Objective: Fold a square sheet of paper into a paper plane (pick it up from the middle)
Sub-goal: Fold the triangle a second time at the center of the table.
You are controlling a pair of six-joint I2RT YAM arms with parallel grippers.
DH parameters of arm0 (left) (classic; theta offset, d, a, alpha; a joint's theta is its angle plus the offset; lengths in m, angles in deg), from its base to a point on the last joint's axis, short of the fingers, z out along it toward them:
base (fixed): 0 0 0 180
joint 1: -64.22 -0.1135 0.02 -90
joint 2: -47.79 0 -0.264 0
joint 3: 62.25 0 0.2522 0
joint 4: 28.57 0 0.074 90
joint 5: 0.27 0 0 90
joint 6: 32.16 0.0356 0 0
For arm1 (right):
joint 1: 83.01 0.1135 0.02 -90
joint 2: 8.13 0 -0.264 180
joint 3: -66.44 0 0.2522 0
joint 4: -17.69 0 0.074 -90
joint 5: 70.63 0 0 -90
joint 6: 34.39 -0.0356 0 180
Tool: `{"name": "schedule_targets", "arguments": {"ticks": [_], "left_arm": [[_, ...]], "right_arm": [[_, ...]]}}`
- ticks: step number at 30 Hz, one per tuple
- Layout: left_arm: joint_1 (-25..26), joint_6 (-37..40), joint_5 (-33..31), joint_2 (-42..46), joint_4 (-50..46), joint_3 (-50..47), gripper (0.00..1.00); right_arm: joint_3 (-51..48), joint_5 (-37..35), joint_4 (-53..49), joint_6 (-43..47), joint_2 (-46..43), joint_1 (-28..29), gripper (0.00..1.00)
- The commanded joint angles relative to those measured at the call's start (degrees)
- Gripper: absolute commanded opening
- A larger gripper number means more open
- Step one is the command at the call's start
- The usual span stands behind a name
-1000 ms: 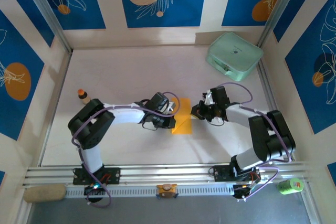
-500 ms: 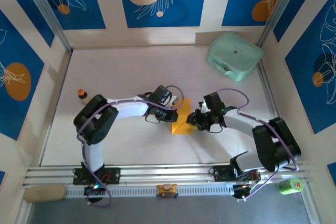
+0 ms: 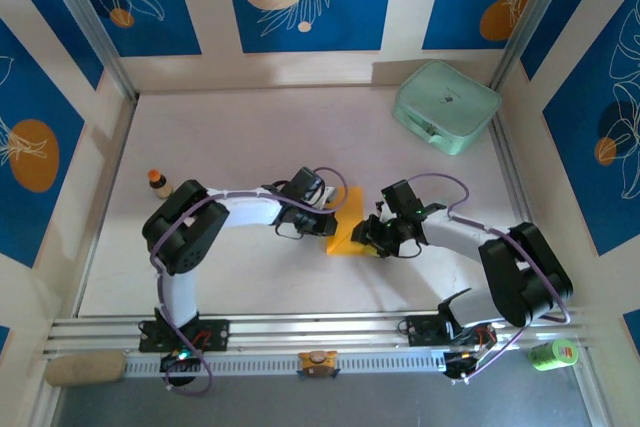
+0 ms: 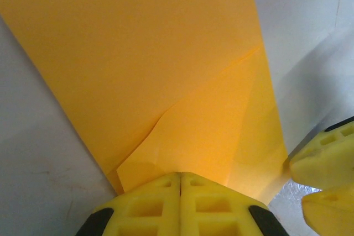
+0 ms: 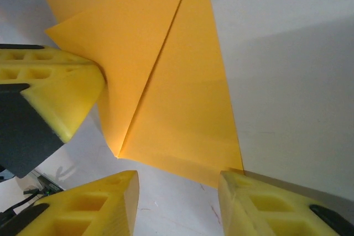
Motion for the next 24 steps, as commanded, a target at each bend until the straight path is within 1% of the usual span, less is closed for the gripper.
{"name": "schedule_targets", "arguments": {"ticks": [1, 6, 13, 20, 24], "left_arm": [[-0.21, -1.09, -0.06, -0.21, -2.47, -2.15, 0.02], [-0.23, -1.01, -0.59, 0.08, -2.68, -2.16, 0.02], [-0.29, -1.01, -0.59, 0.33, -2.6, -2.5, 0.02], [-0.21, -1.01, -0.59, 0.56, -2.89, -2.41, 0.01], [-0.2, -0.99, -0.85, 0.84, -3.13, -2.33, 0.01]], "right_arm": [[0.64, 0.35, 0.1, -0.75, 2.0, 0.44, 0.43], [1.25, 2.58, 5.67, -1.52, 3.97, 0.35, 0.46], [3.19, 4.3, 9.56, -1.34, 5.74, -1.33, 0.51], [6.42, 6.05, 9.94, 0.79, 9.97, -4.4, 0.51], [6.51, 7.53, 12.68, 0.31, 12.05, -5.69, 0.51]]}}
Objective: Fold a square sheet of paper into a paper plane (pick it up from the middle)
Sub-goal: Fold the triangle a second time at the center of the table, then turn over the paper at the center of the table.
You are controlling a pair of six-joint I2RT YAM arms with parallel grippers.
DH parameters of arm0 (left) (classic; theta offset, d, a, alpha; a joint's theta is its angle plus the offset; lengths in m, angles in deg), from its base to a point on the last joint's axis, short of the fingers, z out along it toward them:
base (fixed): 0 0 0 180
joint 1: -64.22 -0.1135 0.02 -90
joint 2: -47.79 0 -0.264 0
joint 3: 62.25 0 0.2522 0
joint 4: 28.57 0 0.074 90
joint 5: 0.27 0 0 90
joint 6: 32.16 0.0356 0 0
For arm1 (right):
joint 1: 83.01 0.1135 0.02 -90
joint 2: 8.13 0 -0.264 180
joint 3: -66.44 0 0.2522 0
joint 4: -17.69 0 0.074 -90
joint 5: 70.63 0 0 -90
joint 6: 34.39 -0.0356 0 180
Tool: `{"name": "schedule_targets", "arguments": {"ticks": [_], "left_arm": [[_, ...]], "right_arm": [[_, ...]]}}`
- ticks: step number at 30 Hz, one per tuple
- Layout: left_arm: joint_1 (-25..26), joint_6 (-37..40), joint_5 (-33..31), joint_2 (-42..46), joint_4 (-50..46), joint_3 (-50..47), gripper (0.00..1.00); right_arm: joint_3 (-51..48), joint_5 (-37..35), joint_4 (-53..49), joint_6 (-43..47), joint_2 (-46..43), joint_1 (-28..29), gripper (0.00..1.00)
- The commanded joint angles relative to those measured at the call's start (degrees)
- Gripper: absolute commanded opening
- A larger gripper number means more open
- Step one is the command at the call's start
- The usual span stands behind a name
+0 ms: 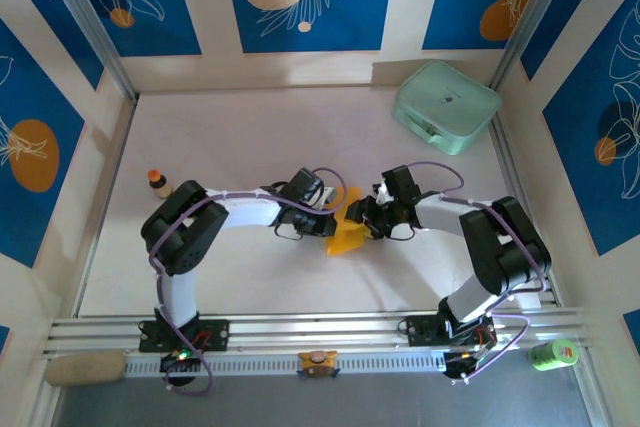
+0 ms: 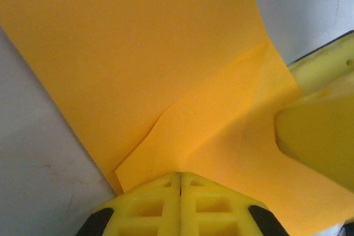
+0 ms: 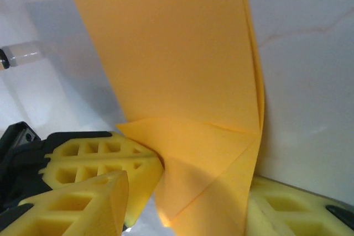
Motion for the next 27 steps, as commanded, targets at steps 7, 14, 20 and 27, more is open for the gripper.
{"name": "schedule_targets", "arguments": {"ticks": [7, 14, 20, 27], "left_arm": [[-0.24, -0.33, -1.29, 1.16, -3.97, -1.74, 0.01], [-0.21, -0.99, -0.68, 1.24, -2.93, -1.67, 0.01], [-0.24, -1.07, -0.67, 1.49, -3.0, -1.52, 0.02], [-0.24, -1.05, -1.2, 2.48, -2.62, -1.69, 0.03]], "right_arm": [[0.05, 2.78, 3.2, 0.2, 2.77, -1.68, 0.48], [-1.96, 3.32, 6.12, -0.28, 3.3, -2.58, 0.37], [-2.51, 3.39, 7.27, -0.2, 3.94, -2.93, 0.27], [-2.84, 4.8, 8.25, 0.19, 3.74, -3.36, 0.11]]}}
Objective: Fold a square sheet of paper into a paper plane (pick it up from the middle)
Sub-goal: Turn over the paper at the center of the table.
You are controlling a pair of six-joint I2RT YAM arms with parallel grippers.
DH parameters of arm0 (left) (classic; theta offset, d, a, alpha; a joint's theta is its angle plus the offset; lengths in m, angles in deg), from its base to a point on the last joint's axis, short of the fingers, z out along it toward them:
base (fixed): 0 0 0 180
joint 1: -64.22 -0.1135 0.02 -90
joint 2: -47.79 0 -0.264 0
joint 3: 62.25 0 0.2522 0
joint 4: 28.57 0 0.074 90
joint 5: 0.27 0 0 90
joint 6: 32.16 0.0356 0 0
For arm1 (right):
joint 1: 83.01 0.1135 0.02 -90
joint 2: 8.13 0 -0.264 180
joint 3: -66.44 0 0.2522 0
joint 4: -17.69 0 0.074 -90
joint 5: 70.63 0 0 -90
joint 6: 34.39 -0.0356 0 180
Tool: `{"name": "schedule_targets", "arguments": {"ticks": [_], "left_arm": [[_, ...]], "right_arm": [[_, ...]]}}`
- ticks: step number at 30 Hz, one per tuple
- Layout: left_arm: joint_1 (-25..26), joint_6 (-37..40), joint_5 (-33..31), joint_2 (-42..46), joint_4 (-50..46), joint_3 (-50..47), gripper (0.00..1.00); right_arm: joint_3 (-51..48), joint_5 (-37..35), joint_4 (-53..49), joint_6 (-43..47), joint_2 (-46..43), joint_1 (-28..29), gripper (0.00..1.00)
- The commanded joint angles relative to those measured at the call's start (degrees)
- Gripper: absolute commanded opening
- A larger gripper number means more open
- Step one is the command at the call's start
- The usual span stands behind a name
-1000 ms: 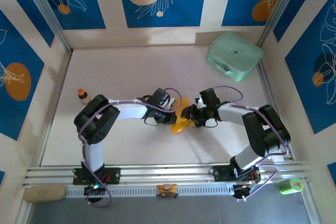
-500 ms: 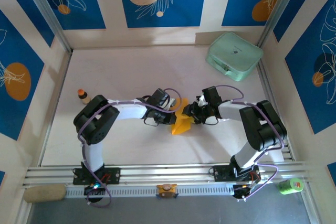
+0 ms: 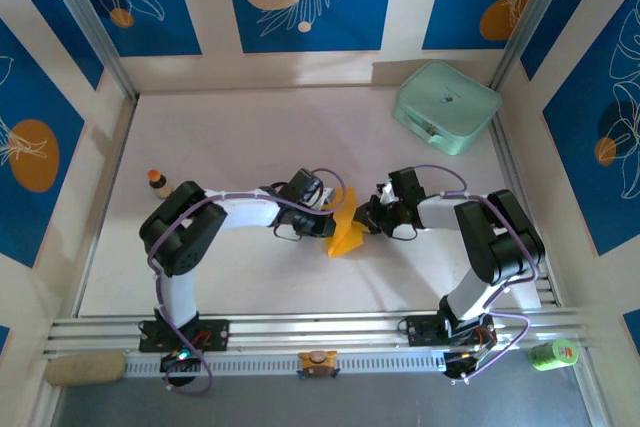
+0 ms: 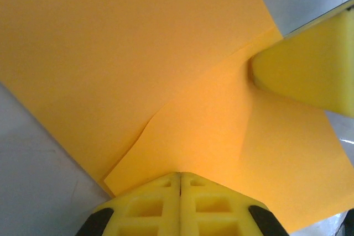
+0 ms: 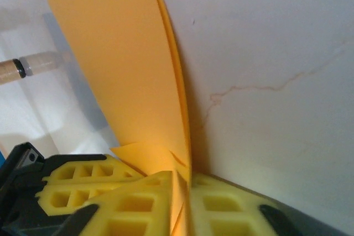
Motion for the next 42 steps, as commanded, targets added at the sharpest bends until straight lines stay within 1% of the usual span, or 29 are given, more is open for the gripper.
{"name": "schedule_targets", "arguments": {"ticks": [1, 8, 9, 11, 13, 15, 19, 25, 30, 32, 33, 37, 40, 42], "left_arm": [[-0.21, -0.62, -1.13, 2.0, -1.65, -1.34, 0.04], [-0.28, -0.26, -3.49, 5.48, -0.9, -2.57, 0.14], [-0.25, 0.09, -4.35, 6.22, -1.38, -2.54, 0.17], [-0.31, 1.95, -6.19, 7.83, -4.01, -1.65, 0.19], [-0.42, 4.67, -10.3, 9.97, -8.95, -0.03, 0.22], [-0.57, 6.54, -13.82, 12.41, -11.78, 0.41, 0.23], [-1.47, 7.56, -18.61, 17.6, -12.47, -1.24, 0.24], [-2.74, 5.7, -25.34, 23.89, -11.46, -4.74, 0.24], [-3.84, 3.11, -29.85, 27.71, -10.99, -8.02, 0.22], [-4.38, 1.95, -31.45, 29.04, -10.94, -9.24, 0.21], [-4.61, 1.13, -32.24, 29.6, -10.96, -9.87, 0.2], [-6.26, -1.24, -34.04, 31.74, -11.68, -11.75, 0.19], [-7.06, -2.46, -35.53, 33.56, -11.72, -13.14, 0.18], [-7.36, -4.12, -38.58, 35.24, -12.65, -14.05, 0.17]], "right_arm": [[-0.48, 1.71, 0.87, 0.48, 0.38, -0.22, 0.09], [0.02, 0.41, -1.94, 2.28, -3.78, -0.26, 0.05], [0.39, -0.21, -3.06, 2.9, -4.67, -0.17, 0.05], [1.68, -2.91, -7.17, 4.5, -6.8, 0.15, 0.04], [4.09, -8.89, -13.89, 7.74, -10.31, 1.85, 0.04], [6.36, -15.13, -18.93, 11.12, -13.71, 4.06, 0.04], [10.17, -26.38, -26.18, 16.42, -17.71, 8.2, 0.05], [14.61, -44.76, -34.8, 19.11, -19.21, 13.15, 0.05], [18.06, -57.49, -39.33, 20.45, -18.34, 17.25, 0.04], [20.02, -63.04, -42.5, 19.43, -16.73, 18.89, 0.04], [21.32, -66.09, -45.14, 17.33, -15.6, 19.3, 0.04], [25.38, -71.65, -51.0, 15.11, -11.29, 20.42, 0.03], [27.09, -73.23, -51.45, 16.1, -8.58, 22.39, 0.02], [28.86, -73.76, -52.61, 15.6, -5.57, 23.82, 0.03]]}}
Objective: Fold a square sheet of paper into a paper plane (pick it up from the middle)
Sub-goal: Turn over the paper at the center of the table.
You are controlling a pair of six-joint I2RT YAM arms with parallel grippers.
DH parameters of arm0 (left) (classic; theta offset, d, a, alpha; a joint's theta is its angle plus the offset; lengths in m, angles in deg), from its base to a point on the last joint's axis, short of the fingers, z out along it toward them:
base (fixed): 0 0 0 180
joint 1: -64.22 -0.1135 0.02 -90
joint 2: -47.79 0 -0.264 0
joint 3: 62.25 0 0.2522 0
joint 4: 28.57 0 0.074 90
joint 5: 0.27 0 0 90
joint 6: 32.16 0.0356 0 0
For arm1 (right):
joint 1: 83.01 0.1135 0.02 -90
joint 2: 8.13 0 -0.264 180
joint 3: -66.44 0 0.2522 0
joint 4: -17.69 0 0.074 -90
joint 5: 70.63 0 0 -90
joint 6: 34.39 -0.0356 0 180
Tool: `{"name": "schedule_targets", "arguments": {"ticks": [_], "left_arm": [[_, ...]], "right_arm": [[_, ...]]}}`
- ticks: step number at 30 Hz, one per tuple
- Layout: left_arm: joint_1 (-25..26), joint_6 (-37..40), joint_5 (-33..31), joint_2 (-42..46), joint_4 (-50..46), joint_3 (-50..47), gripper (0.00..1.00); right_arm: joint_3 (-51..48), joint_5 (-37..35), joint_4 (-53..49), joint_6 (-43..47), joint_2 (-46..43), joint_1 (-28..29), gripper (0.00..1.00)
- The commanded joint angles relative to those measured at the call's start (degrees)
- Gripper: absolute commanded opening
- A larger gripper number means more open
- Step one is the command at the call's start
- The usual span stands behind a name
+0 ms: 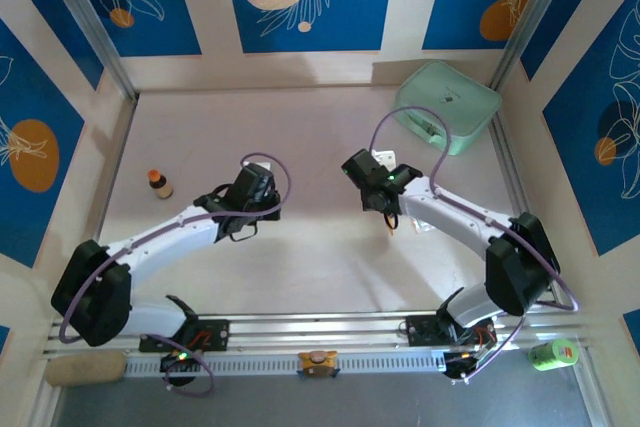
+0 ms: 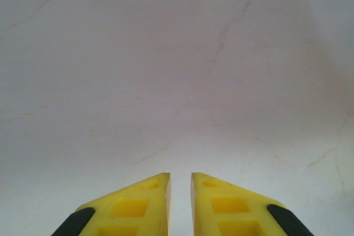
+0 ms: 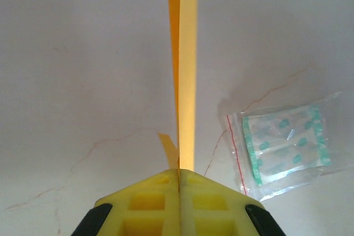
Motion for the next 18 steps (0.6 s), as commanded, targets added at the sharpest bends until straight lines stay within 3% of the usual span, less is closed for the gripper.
{"name": "schedule_targets", "arguments": {"ticks": [1, 6, 11, 17, 18], "left_arm": [[-0.89, -3.84, -6.58, 3.63, -2.64, -1.71, 0.17], [-1.43, -6.21, -12.37, 8.97, -4.47, -4.33, 0.18], [-1.76, -7.37, -13.18, 11.99, -4.79, -6.09, 0.2], [-1.71, -7.6, -12.33, 12.6, -4.95, -6.17, 0.2], [-1.7, -7.5, -11.88, 12.63, -4.82, -6.18, 0.2]], "right_arm": [[3.59, -5.19, -5.24, -2.17, 4.53, 2.39, 0.03], [10.01, 2.5, -5.31, -1.12, 12.77, 5.56, 0.04], [14.77, 11.92, -1.26, 1.29, 18.16, 8.83, 0.09], [15.85, 27.56, 5.32, 2.3, 19.6, 7.39, 0.16], [14.64, 30.68, 7.22, 1.94, 18.75, 6.57, 0.21]]}}
